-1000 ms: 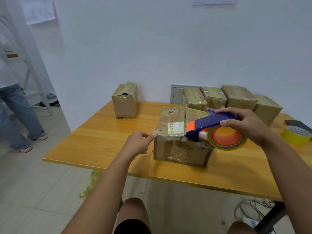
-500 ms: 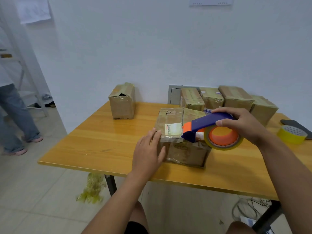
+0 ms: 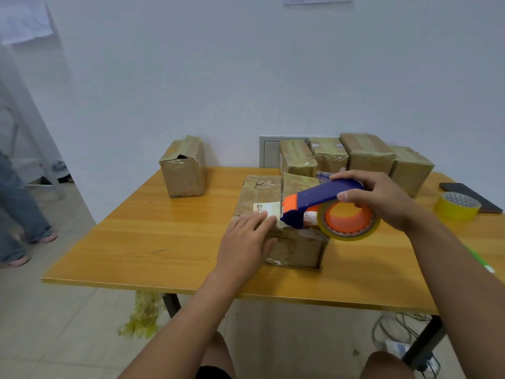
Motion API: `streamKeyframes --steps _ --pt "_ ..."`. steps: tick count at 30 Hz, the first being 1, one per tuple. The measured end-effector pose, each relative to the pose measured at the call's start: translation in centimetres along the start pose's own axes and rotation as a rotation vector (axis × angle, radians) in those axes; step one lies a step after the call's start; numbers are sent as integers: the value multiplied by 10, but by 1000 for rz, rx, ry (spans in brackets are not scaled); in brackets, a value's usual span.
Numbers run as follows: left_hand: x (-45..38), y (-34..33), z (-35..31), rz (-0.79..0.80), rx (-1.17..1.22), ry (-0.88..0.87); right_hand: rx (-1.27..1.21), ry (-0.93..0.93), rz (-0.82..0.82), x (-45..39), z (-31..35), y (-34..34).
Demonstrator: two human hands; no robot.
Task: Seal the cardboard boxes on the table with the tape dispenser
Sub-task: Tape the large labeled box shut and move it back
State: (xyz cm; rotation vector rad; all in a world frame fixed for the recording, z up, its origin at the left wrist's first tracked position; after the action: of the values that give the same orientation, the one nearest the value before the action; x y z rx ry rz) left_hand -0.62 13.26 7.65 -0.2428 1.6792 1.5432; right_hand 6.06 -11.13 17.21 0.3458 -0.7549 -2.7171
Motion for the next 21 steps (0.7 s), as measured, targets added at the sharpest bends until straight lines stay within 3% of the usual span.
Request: streamKeyframes --steps 9,21 --pt "-6 0 -2 114 -37 -4 24 -19 1 0 1 0" --pt "-3 -2 -2 87 -88 -47 29 -39 -15 -4 4 -1"
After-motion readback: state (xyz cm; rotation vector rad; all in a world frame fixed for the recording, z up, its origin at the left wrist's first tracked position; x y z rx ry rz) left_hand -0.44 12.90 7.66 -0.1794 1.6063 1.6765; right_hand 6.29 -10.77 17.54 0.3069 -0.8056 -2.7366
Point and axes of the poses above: each hand's wrist, its own x-axis away from the middle knuckle, its own y-axis out of the back of the hand, z = x × y, the point moved 5 cm from there along -x, towards the middle knuckle, and after that the axes turned 11 degrees about -y, right-handed, at the moved point
